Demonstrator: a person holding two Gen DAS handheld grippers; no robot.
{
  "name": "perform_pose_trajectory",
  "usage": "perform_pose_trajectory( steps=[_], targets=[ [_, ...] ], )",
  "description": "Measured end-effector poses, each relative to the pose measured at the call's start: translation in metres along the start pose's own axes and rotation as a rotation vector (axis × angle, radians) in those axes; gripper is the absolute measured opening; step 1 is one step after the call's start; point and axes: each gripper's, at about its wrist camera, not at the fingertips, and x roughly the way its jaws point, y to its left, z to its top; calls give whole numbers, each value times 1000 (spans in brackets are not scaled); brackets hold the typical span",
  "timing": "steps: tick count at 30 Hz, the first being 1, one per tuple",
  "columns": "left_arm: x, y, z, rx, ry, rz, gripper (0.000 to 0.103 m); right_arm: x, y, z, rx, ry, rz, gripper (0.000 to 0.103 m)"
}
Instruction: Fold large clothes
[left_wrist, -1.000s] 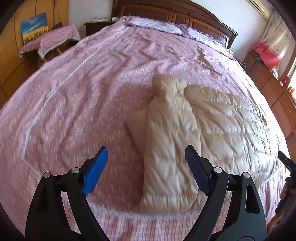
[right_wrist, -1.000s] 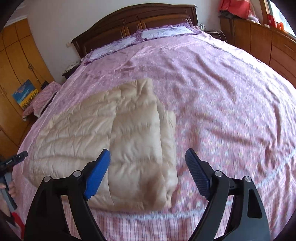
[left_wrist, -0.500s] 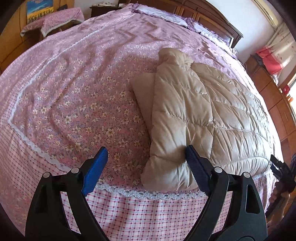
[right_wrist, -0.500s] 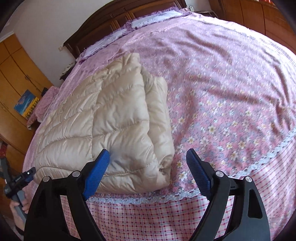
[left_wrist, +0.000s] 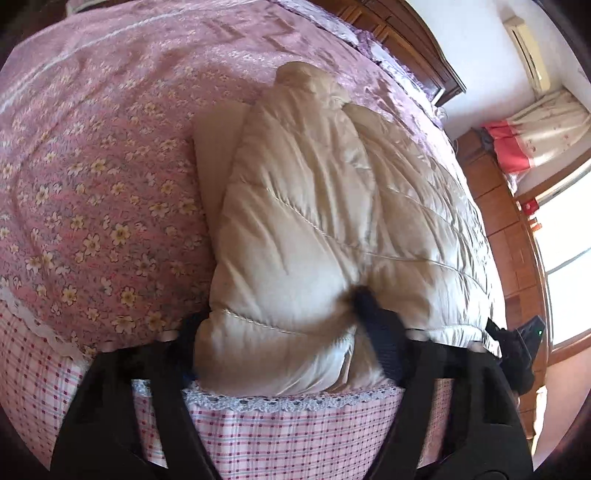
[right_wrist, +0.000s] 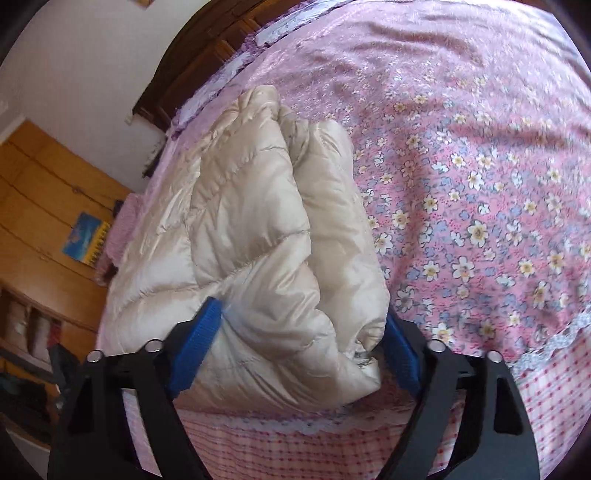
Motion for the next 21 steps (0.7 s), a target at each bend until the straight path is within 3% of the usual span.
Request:
perform_pose_trajectory(
  steps=[1, 4, 6, 13, 21],
  targets=[
    [-1, -2, 0, 1, -4, 0, 45, 0, 0, 0, 13, 1, 17, 54],
    [-10, -6, -1, 6, -9, -24, 32, -8, 5, -2, 12, -14, 56, 30],
    [-17, -9, -1, 0, -3, -27, 30, -19, 10, -3, 4, -24, 66, 26],
    [-55, -22, -34, 40, 45, -27, 29, -66, 18, -16, -35, -27, 69, 24],
    [-87, -22, -85, 72, 87, -29, 29, -117, 8, -61, -64, -17, 48, 24]
  ],
)
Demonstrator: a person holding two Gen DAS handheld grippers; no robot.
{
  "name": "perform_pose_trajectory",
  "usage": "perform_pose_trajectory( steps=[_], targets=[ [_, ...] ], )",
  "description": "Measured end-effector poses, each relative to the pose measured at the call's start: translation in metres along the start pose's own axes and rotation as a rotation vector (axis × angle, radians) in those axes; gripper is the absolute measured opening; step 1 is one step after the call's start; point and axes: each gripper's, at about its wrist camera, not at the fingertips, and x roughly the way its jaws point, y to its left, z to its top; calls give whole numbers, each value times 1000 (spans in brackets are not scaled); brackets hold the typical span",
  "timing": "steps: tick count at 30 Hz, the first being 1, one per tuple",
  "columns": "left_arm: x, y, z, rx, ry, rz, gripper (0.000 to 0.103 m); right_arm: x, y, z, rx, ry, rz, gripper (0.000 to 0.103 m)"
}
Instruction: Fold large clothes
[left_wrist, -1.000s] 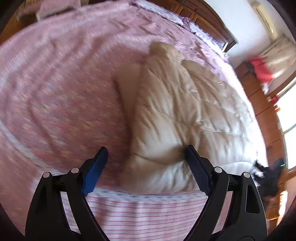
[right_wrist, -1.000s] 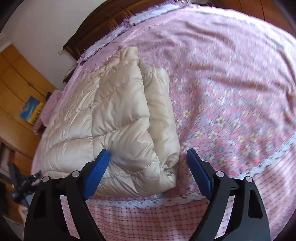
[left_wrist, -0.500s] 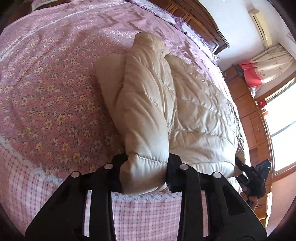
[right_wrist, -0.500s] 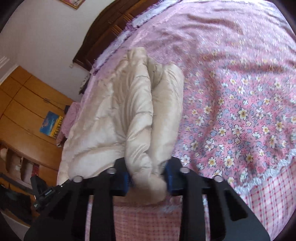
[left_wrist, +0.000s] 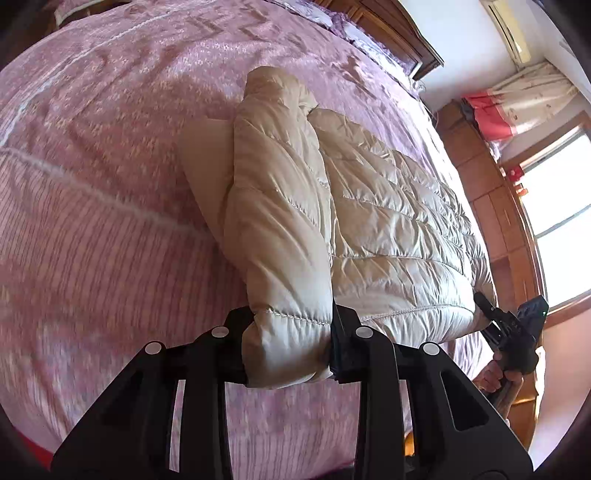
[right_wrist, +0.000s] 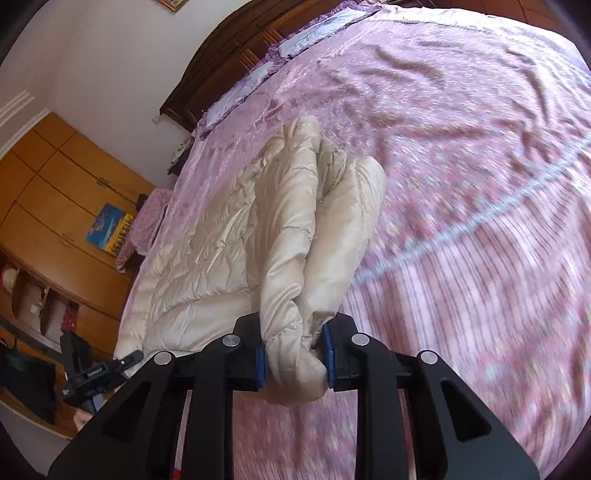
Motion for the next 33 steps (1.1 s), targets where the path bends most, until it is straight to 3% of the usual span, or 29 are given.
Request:
perform_pose_trajectory(
  steps=[9, 14, 17, 19, 22, 27, 33],
  targets=[
    [-18, -4, -51, 40, 23, 54, 30, -23, -6, -41, -4, 12, -42, 24],
    [-5, -5, -55, 94, 37, 148, 43, -10, -18, -54, 3, 26, -82, 26],
    [-8, -12, -53, 125, 22, 204, 52, -7, -23, -62, 1, 23, -114, 39],
    [-16, -16, -50, 143, 3, 234, 60, -10, -27, -65, 13, 8, -135, 55],
    [-40, -26, -43, 186, -66, 299, 65, -19, -28, -68, 8, -12, -127, 69],
    [-60, -48, -28, 238, -106, 246, 69, -34, -27, -64, -9, -59, -88, 81],
    [-26, -93, -23, 297, -48, 155, 69, -25, -35, -56, 28, -58, -80, 83]
  ],
)
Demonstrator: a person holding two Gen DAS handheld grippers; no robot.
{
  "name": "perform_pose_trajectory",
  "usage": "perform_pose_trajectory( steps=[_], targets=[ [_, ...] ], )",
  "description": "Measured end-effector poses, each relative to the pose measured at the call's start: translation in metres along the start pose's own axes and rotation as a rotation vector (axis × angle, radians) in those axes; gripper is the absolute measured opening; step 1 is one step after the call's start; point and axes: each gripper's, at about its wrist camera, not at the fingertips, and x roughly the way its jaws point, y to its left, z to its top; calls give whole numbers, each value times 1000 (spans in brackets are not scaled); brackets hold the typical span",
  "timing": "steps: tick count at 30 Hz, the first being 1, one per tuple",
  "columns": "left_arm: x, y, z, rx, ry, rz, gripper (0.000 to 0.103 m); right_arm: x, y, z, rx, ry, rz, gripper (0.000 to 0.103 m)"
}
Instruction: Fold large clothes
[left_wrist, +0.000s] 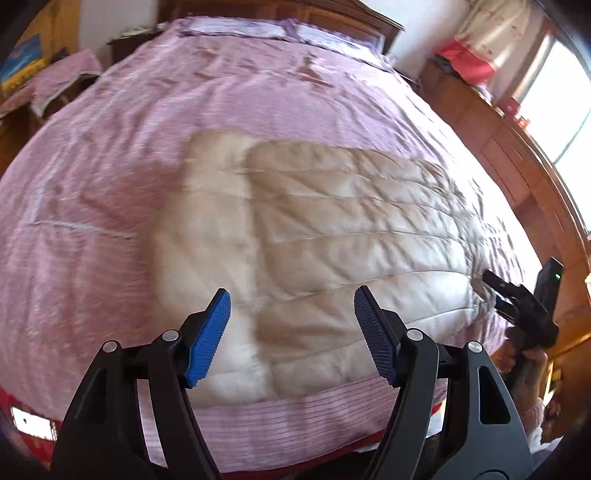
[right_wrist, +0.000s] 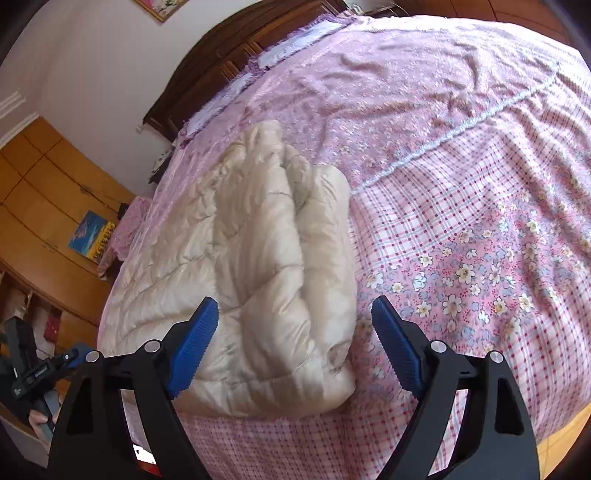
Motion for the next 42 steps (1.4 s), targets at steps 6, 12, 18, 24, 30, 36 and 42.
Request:
perform_pose_trajectory(
  steps=[6, 12, 18, 24, 30, 36, 42],
  targets=[
    [41, -52, 3, 96, 42, -33, 69, 15, -6, 1, 19, 22, -4, 83],
    [65, -71, 3, 147, 59, 16, 69, 30, -7, 0, 9, 60, 21, 85],
    [74, -71, -1, 150, 80, 36, 71, 39, -7, 2, 25, 85, 74, 86],
    [79, -72, -3, 145, 89, 43, 71, 43, -1, 5, 39, 119, 168, 82],
    [83, -71, -3, 149, 96, 45, 72, 44, 2, 6, 114, 100, 237, 67],
    [89, -72, -4, 153, 110, 58, 72, 28, 0, 8, 160, 58, 322, 32],
    [96, -73, -5, 169, 118, 81, 72, 7, 36, 18, 42, 15, 340, 29]
  ],
)
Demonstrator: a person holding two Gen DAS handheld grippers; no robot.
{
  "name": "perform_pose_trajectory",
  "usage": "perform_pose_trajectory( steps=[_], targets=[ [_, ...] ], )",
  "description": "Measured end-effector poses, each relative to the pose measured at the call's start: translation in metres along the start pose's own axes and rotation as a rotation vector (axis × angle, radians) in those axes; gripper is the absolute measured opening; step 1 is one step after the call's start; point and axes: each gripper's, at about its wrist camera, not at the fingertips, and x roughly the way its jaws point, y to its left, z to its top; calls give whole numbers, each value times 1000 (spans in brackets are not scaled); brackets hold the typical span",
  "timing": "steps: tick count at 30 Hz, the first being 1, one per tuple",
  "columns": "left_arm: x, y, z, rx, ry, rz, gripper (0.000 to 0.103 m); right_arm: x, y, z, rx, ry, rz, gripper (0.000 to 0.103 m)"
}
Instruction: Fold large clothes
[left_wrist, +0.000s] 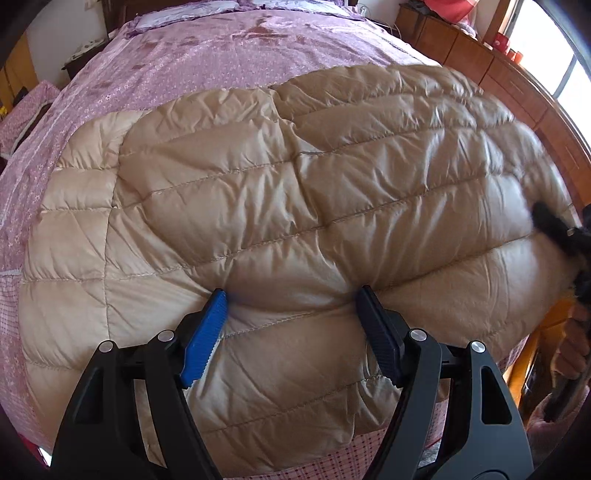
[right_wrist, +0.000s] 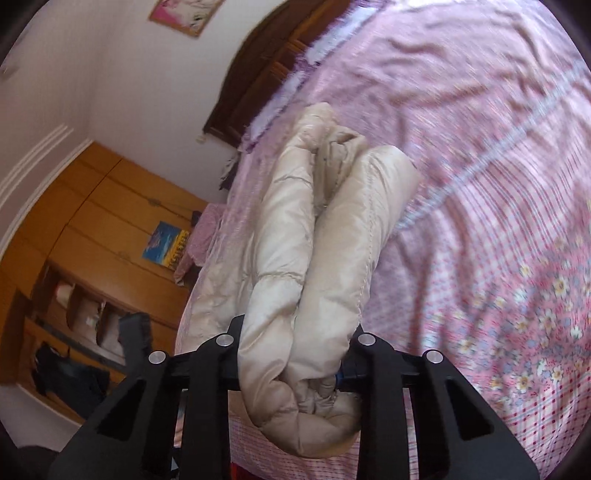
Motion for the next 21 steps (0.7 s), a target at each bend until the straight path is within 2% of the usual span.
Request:
perform_pose_trajectory(
  steps=[6, 15, 21],
  targets=[
    [7, -1, -1, 20, 3, 6, 72, 3, 24, 3, -61, 8, 46, 29],
    [16, 8, -4, 12, -1, -47, 72, 26, 79, 2, -190, 71, 120, 28],
    [-6, 22, -8, -18, -36, -79, 69, 43, 108, 2, -258, 102, 122, 28]
  ],
)
